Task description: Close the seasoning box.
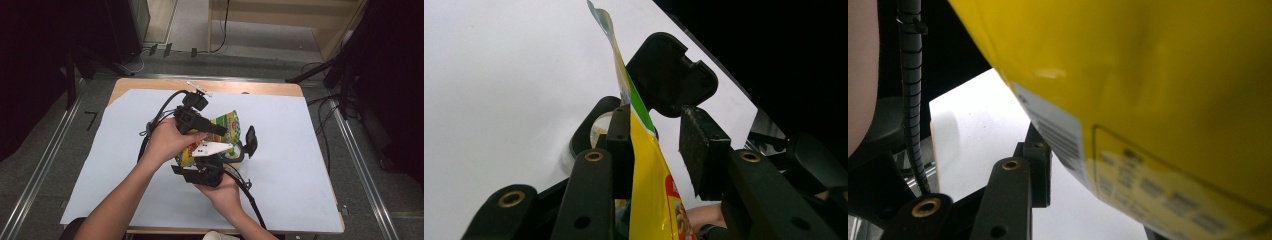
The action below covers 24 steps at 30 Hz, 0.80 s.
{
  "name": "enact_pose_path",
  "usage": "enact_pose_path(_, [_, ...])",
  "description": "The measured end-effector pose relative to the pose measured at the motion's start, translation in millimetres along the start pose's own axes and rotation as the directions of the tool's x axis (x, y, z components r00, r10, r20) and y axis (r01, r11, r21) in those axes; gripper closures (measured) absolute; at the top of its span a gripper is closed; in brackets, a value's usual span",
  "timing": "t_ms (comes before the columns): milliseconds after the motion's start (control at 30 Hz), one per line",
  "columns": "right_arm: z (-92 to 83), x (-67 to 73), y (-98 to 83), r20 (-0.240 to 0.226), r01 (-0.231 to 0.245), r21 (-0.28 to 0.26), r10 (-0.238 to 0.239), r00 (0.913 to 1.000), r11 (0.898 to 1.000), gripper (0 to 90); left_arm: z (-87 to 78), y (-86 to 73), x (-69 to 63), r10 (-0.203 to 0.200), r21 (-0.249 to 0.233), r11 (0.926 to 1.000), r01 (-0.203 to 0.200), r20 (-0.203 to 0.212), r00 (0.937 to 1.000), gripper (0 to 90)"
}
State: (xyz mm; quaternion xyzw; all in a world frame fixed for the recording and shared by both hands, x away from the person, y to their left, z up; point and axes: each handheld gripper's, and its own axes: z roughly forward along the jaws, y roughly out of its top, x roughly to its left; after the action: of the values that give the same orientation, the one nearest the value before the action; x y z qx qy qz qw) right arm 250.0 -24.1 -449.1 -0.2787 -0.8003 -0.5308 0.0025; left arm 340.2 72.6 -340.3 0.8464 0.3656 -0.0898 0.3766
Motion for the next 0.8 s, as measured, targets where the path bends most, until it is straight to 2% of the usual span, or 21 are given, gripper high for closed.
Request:
enact_pose_path(267, [-1.1,-0.3,6.3,-0.018,-0.012,-0.005,0.012,0.9998,1.0,67.7,-1.1,6.1,8.9,-0.037,0.012,0.9993,0.036,0.025,0.999,68.5])
enact_pose_path(400, [-0.6,-2.5,7.0,-0.013,-0.003,0.001,0.003,0.9999,1.0,67.8,-1.8,6.1,10.1,-0.034,0.004,0.9994,0.034,0.022,0.9992,68.1])
enact_pose_path(467, [1.0,-4.1,8.0,-0.01,0.012,0.009,-0.011,0.9999,1.0,67.9,-4.2,4.0,11.3,-0.028,-0.021,0.9994,0.028,0.017,0.9995,68.1])
enact_pose_path(600, [2.5,-3.8,9.4,-0.004,0.035,0.019,-0.035,0.9994,0.999,67.8,-7.1,1.6,12.4,-0.023,-0.036,0.9991,0.023,0.017,0.9996,68.2])
enact_pose_path(800, [2.2,-3.1,8.3,-0.005,0.037,0.028,-0.037,0.9993,0.999,67.8,-5.6,0.1,12.7,-0.017,-0.032,0.9993,0.018,0.019,0.9997,67.7])
